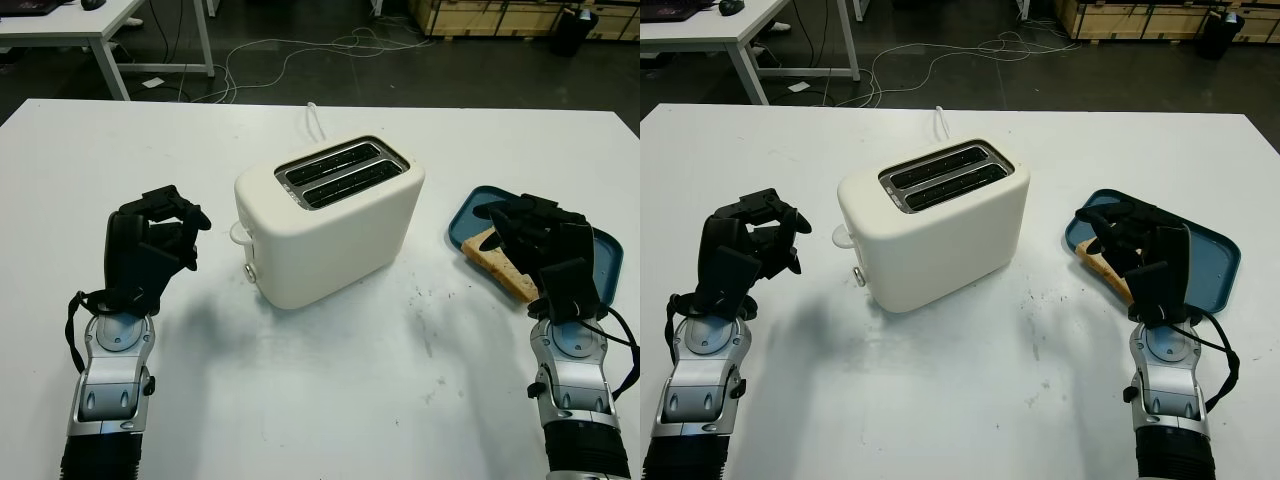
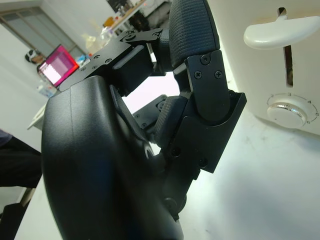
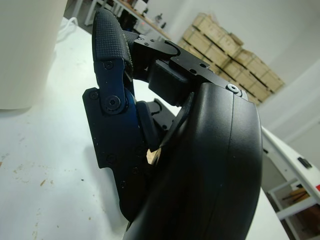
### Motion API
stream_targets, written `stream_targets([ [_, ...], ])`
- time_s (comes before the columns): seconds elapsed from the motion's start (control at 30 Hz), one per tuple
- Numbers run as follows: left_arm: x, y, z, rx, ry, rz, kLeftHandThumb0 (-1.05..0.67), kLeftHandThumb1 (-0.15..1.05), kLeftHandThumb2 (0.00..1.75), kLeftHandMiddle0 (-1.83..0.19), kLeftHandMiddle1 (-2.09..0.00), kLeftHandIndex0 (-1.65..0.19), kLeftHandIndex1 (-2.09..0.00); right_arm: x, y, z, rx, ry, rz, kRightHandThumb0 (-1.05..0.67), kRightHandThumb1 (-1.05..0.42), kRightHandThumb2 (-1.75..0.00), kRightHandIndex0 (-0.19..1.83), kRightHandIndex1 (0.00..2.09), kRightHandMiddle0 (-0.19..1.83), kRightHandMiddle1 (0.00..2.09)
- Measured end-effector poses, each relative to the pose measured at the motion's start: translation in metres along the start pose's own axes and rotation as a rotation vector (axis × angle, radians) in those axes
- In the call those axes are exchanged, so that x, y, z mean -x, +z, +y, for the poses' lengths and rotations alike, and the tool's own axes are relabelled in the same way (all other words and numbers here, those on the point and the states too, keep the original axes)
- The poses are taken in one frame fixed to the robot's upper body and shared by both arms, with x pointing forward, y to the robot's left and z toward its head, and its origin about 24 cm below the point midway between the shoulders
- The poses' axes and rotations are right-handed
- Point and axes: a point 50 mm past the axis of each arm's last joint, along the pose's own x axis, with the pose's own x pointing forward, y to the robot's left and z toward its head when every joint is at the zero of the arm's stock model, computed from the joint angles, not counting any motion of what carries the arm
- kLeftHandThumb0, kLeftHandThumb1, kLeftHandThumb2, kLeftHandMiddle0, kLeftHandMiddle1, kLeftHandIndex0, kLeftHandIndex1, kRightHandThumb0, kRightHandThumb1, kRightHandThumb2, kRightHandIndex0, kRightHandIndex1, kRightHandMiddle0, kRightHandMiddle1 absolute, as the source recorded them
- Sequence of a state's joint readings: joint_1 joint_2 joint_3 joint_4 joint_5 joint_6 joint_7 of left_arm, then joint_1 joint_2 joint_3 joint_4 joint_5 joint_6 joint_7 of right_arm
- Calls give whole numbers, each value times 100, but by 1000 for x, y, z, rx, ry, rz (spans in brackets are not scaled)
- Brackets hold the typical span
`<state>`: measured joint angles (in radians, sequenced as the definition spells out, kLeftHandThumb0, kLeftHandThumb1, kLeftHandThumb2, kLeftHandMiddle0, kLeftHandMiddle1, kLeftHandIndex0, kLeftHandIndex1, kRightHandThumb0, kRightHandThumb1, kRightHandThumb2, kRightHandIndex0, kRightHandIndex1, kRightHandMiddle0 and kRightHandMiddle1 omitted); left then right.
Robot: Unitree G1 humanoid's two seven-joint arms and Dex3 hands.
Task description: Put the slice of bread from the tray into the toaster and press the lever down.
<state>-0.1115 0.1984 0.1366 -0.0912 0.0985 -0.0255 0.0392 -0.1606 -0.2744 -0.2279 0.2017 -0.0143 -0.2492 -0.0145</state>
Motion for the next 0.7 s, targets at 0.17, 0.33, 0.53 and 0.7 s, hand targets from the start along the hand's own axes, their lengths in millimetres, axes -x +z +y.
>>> stream_targets([
  [0.17,0,0,0,0,0,0,-83,81,62,-135,-141,-114,-144,0,0,0,0,0,0,-69,-92,-20,97,142,106,74],
  [0.33,0,0,0,0,0,0,-83,81,62,-136,-142,-115,-144,0,0,0,1,1,0,-70,-92,-21,98,141,106,74],
  [0.53,0,0,1,-2,3,-1,-83,81,63,-136,-143,-114,-145,2,3,-1,105,3,-23,-71,-92,-18,82,144,86,88],
  [0.7,0,0,2,4,6,-1,-83,80,63,-136,-141,-115,-143,18,23,-15,530,-46,-184,-81,-92,-22,29,85,55,18],
])
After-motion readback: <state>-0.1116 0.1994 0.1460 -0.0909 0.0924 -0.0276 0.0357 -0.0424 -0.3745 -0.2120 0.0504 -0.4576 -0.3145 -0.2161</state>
